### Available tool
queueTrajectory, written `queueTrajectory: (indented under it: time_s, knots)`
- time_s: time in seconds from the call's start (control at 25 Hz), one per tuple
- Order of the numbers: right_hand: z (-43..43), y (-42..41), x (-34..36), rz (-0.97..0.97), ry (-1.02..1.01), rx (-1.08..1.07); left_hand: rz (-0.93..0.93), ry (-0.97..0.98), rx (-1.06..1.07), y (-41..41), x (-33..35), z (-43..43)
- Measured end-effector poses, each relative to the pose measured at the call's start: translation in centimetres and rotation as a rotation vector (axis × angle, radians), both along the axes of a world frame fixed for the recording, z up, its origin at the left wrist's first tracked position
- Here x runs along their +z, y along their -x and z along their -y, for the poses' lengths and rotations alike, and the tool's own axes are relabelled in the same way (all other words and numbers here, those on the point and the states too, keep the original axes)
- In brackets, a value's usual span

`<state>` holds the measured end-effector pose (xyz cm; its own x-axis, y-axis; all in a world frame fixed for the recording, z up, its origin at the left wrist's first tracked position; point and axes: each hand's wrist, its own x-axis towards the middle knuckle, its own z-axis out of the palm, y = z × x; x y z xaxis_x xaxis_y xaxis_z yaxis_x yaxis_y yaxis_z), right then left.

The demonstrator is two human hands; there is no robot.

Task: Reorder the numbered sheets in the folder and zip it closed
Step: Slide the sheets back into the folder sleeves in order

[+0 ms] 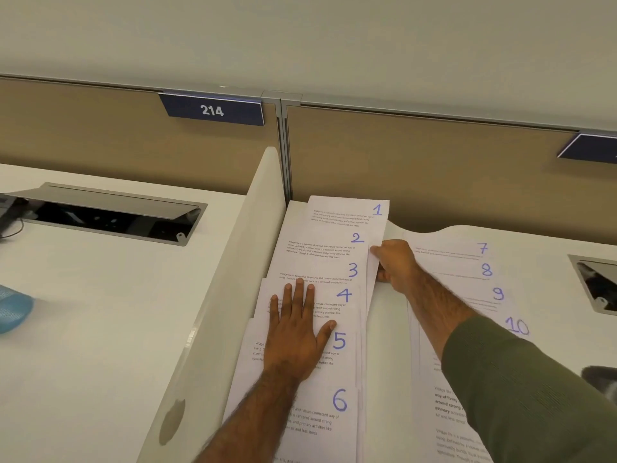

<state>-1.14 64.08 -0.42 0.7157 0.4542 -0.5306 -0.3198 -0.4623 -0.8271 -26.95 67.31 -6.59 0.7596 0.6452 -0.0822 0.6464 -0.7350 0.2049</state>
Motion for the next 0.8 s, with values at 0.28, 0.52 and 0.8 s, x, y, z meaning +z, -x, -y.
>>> queueTrajectory:
  time_s: [0.28,0.52,0.8]
  knots:
    - [3.3,-2.7,4.0,0.417,0.025,-0.140,-0.012,0.016,0.021,-0.1,0.3,0.1]
    - [11.1,-5.3,6.6,0.610,0.008,-0.302,-0.020,0.033,0.054,-0.4,0.7,0.3]
    - [23.3,-4.8,7.9,0.500,-0.032,-0.461,0.314,0.291,0.120,-6.0,6.8,6.7]
